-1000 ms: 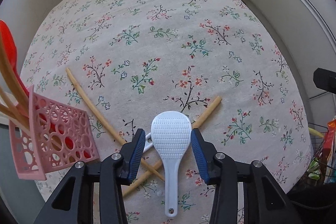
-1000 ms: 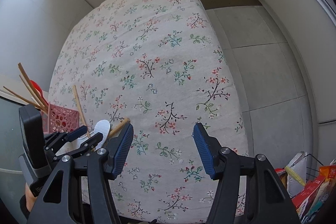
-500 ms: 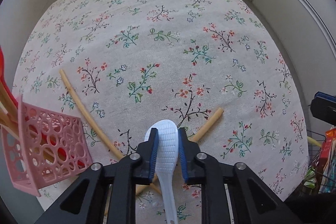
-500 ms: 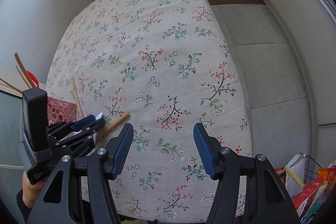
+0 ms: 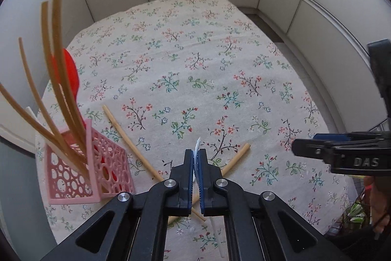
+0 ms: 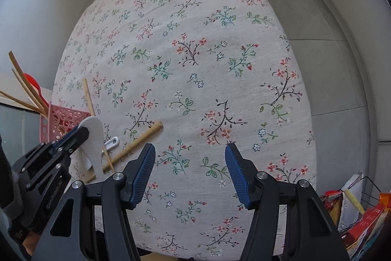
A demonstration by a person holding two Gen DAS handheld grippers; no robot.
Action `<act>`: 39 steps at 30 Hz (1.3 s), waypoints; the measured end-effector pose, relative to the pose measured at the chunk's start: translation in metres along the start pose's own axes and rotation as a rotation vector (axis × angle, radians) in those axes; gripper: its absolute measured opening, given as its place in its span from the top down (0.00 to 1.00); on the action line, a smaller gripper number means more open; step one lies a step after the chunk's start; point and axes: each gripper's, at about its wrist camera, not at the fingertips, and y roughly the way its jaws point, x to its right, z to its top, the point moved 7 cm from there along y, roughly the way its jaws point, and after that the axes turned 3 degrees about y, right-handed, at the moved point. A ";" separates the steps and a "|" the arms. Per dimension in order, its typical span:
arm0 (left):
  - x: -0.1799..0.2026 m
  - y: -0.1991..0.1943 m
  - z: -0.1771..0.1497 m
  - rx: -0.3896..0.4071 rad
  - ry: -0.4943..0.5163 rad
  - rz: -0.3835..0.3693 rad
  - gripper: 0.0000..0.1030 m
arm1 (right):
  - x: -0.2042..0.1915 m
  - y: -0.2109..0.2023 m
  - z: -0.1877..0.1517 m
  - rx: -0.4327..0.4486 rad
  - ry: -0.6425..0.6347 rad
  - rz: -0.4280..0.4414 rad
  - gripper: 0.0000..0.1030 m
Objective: Organize utensils
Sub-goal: 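Grasp the white rice paddle handle with the left tool while the right tool grasps a chopstick, then lower the rice paddle into the pink basket with the left tool while the right tool carries its chopstick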
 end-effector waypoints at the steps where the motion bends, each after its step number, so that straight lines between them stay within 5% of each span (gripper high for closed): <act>1: -0.001 -0.008 0.000 0.024 -0.003 -0.004 0.97 | -0.002 0.005 0.000 -0.011 0.009 0.009 0.40; 6: -0.013 -0.044 0.002 0.133 -0.020 -0.020 0.97 | -0.019 0.032 -0.002 -0.064 0.052 0.045 0.42; 13: -0.032 -0.065 -0.005 0.179 -0.028 -0.013 0.97 | -0.050 0.063 -0.001 -0.093 0.052 0.007 0.62; 20: -0.048 -0.071 -0.010 0.189 -0.047 -0.017 0.97 | -0.070 0.078 0.004 -0.055 0.044 -0.084 0.67; 26: -0.055 -0.080 -0.015 0.206 -0.065 -0.023 0.97 | -0.087 0.083 0.005 -0.022 -0.114 -0.217 0.74; 28: -0.056 -0.081 -0.015 0.209 -0.071 -0.024 0.97 | -0.088 0.084 0.006 -0.022 -0.148 -0.239 0.84; 39: -0.064 -0.088 -0.014 0.248 -0.090 -0.022 0.97 | -0.070 0.072 0.011 -0.020 -0.176 -0.173 0.93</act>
